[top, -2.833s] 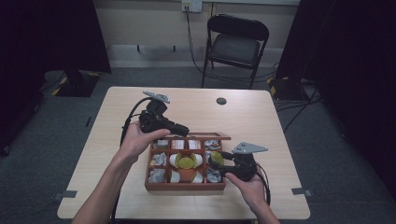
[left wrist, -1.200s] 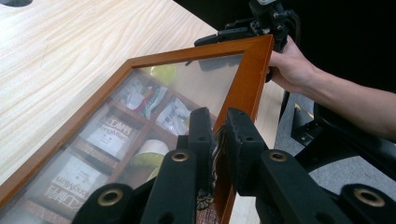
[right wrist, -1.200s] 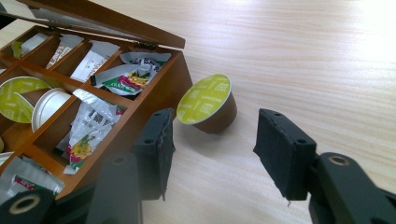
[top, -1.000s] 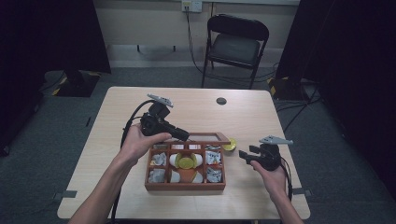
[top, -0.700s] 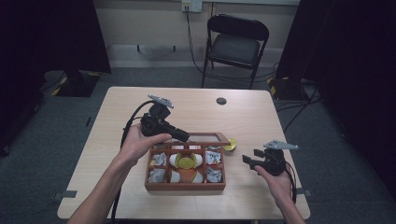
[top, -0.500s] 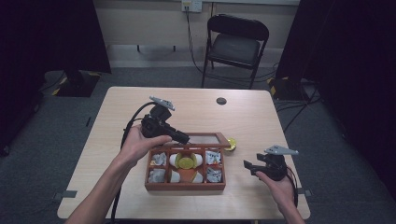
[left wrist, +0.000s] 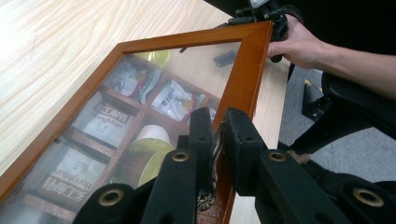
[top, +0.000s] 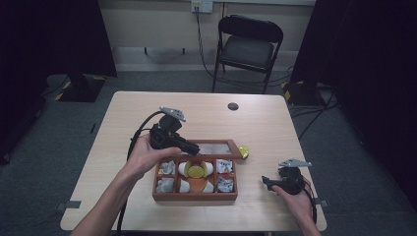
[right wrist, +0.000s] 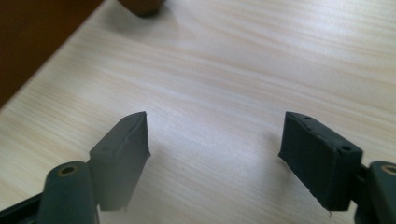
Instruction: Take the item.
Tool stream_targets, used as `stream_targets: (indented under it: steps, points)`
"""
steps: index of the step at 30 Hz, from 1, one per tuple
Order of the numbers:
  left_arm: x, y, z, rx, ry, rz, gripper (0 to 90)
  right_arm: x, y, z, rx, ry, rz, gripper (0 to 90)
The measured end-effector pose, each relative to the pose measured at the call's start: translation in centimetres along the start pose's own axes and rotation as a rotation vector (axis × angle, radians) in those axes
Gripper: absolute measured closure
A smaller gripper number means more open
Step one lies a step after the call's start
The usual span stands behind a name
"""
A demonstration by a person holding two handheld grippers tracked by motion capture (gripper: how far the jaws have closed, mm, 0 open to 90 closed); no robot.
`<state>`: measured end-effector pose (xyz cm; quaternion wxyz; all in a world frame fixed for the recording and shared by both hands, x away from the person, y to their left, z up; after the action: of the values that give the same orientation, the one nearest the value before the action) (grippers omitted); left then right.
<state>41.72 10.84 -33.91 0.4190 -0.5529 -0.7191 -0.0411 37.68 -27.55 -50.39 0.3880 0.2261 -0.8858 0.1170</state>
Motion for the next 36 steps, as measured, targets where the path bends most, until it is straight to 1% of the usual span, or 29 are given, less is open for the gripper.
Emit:
stream_targets:
  steps: [1, 2, 3, 4, 7, 8, 10, 13, 14, 15, 18, 22, 23, 30, 35, 36]
  points:
    - [-0.1, -0.1, 0.1, -0.015, 0.006, 0.000, 81.6, -0.1, 0.0, 0.1, 0.004, 0.009, 0.008, 20.8]
    - [-0.2, -0.1, 0.2, -0.015, 0.010, 0.006, 81.7, -0.2, 0.1, 0.2, 0.001, 0.018, 0.017, 19.7]
    - [-0.4, -0.2, 0.4, -0.028, 0.018, 0.008, 81.7, -0.3, 0.2, 0.3, 0.016, 0.013, 0.029, 19.0]
    - [-0.4, -0.2, 0.5, -0.028, 0.011, 0.011, 81.7, -0.3, 0.3, 0.4, 0.015, 0.009, 0.031, 18.5]
    - [-0.5, -0.2, 0.6, -0.033, 0.018, 0.014, 81.8, -0.3, 0.3, 0.5, 0.019, 0.000, 0.034, 17.6]
    - [-0.6, -0.2, 0.7, -0.043, 0.028, 0.012, 81.8, -0.4, 0.3, 0.6, 0.018, -0.014, 0.034, 15.7]
    - [-0.6, -0.3, 0.8, -0.047, 0.029, 0.009, 81.9, -0.4, 0.2, 0.7, 0.019, -0.026, 0.033, 15.4]
    - [-0.8, -0.4, 0.9, -0.057, 0.043, 0.011, 82.0, -0.4, 0.3, 0.8, 0.018, -0.035, 0.036, 14.9]
    - [-0.9, -0.5, 1.0, -0.067, 0.049, 0.009, 82.0, -0.4, 0.3, 0.8, 0.019, -0.037, 0.035, 14.8]
    - [-0.9, -0.5, 1.0, -0.067, 0.049, 0.009, 82.0, -0.4, 0.3, 0.8, 0.019, -0.037, 0.035, 14.8]
    - [-1.0, -0.6, 1.1, -0.089, 0.068, 0.006, 82.1, -0.5, 0.3, 0.8, 0.019, -0.039, 0.035, 14.8]
    - [-1.1, -0.7, 1.1, -0.093, 0.066, 0.004, 82.2, -0.5, 0.3, 0.9, 0.019, -0.039, 0.035, 14.8]
    - [-1.2, -0.7, 1.2, -0.102, 0.071, 0.004, 82.2, -0.5, 0.3, 0.9, 0.020, -0.039, 0.035, 14.8]
    - [-1.6, -0.8, 1.6, -0.120, 0.087, 0.009, 82.3, -0.5, 0.3, 0.9, 0.019, -0.040, 0.035, 14.7]
    - [-1.6, -0.8, 1.7, -0.119, 0.084, 0.011, 82.3, -0.5, 0.3, 0.9, 0.019, -0.041, 0.036, 14.6]
    - [-1.7, -0.8, 1.8, -0.122, 0.090, 0.015, 82.3, -0.5, 0.3, 0.9, 0.019, -0.041, 0.036, 14.6]
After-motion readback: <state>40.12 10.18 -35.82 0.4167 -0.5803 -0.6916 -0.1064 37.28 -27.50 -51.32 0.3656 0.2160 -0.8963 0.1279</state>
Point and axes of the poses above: each handheld gripper's, and its own axes: x roughly backward along the jaws, z roughly out of its underside, y roughly to its left, the point moved 2 cm from there along -x, roughly forward along the jaws, and after that the axes turned 5 degrees about x, right-handed, at the moved point
